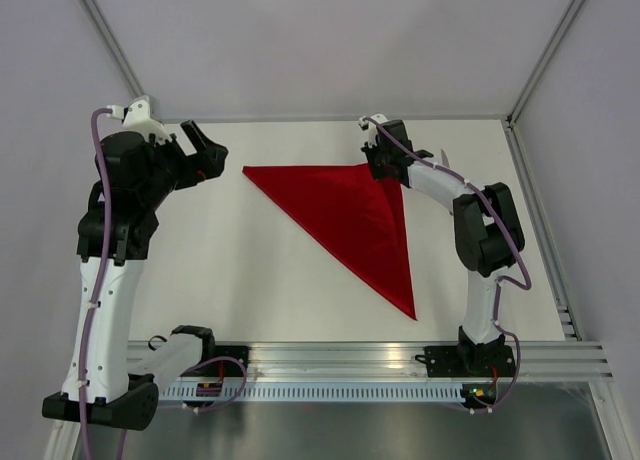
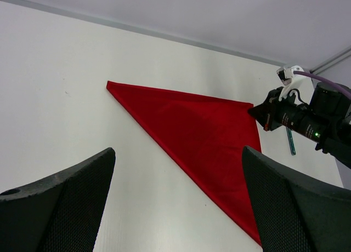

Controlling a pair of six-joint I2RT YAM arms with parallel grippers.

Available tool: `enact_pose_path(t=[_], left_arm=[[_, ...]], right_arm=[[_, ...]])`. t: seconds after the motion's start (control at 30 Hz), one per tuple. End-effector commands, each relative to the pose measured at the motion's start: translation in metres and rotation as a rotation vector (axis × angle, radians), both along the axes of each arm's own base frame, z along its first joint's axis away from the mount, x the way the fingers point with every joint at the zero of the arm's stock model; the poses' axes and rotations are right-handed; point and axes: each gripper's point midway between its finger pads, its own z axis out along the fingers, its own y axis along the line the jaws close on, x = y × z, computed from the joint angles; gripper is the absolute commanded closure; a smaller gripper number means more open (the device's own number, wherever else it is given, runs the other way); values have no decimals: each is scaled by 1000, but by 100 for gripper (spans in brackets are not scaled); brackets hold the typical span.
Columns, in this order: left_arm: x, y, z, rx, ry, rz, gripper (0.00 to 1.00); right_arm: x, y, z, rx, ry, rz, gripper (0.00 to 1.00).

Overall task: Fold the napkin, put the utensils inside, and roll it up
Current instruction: Fold the napkin

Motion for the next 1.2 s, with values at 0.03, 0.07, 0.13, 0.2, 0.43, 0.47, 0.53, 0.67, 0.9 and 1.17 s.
enact_pose_path(t=[0.03,0.07,0.13,0.2,0.43,0.47,0.53,0.67,0.9,1.17], left_arm=[[5,-6,5,-40,-20,-18,0],[6,-7,4,-40,-17,-20,0],[6,-7,4,-40,-16,-22,0],[7,-7,3,-40,-16,-22,0],[8,-8,2,-40,-13,-26,0],[9,-8,1,-40,-13,-27,0],[9,-9,0,-40,-9,-29,0],[10,-9,-1,-38,-8,-29,0],[12,-9,-4,-40,-2,-33,0],[13,-11,-6,-42,2,-39,0]], right_arm=[[14,-11,-2,5,-13,-42,100],[15,-11,-3,8,-12,-44,100],[18,-15,-2,12,-15,-54,100],[20,-17,-1,16,-15,-61,100],[27,-26,-2,25,-16,-84,100],[27,-26,-3,24,-13,-85,100],[28,-27,-4,24,-11,-90,100],[31,-32,-5,24,-11,-101,100],[34,-37,-5,30,-13,-114,100],[33,-44,-8,32,-2,-123,100]])
